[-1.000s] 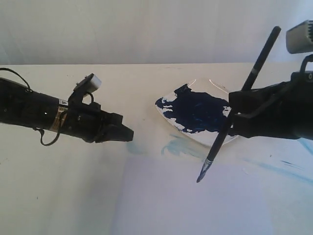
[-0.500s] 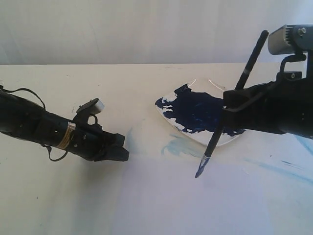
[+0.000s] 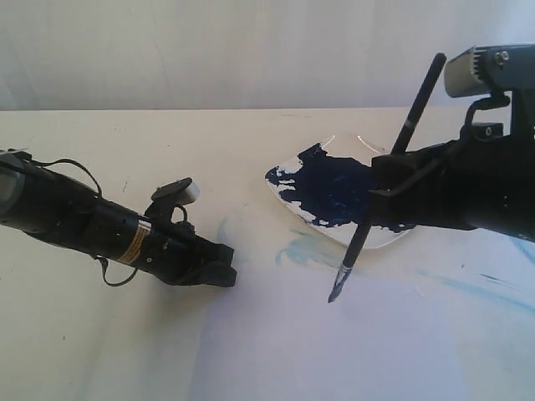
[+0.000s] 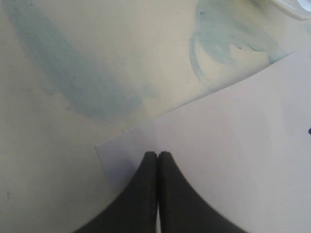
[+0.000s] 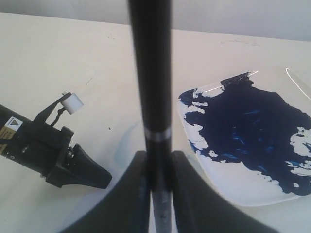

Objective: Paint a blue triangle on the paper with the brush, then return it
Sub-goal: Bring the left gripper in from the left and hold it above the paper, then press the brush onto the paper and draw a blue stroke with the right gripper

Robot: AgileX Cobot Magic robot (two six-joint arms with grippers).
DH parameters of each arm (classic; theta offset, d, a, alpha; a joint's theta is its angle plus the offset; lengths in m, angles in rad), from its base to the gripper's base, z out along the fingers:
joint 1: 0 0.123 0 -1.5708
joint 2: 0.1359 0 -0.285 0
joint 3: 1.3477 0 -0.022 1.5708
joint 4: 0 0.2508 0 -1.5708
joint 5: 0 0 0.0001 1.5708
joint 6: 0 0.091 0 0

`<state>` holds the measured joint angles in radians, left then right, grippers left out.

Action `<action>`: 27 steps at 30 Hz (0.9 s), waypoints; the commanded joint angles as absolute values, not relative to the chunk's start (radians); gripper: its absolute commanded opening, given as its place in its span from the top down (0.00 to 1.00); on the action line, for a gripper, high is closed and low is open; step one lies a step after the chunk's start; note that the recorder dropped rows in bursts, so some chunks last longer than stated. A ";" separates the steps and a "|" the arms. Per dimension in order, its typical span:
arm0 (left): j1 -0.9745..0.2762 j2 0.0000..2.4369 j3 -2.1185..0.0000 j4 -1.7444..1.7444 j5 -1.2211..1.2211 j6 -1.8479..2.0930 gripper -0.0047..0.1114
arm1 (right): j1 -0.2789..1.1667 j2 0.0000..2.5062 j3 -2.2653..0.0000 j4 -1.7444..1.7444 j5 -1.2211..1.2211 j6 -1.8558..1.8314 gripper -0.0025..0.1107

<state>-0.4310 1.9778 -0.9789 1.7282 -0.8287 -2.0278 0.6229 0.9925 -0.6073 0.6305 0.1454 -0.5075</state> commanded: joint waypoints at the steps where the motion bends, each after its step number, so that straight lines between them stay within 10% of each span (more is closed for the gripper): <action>1: -0.436 1.979 -0.978 1.744 -0.768 -2.021 0.96 | 0.650 1.032 -0.606 0.630 0.107 -0.522 0.98; 27: -0.436 1.979 -0.978 1.744 -0.776 -2.019 0.96 | 0.678 1.134 -0.606 0.628 0.033 -0.546 0.98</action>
<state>-0.4310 1.9778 -0.9789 1.7282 -0.8263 -2.0255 0.6788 1.1313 -0.6073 0.6287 0.0279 -0.5339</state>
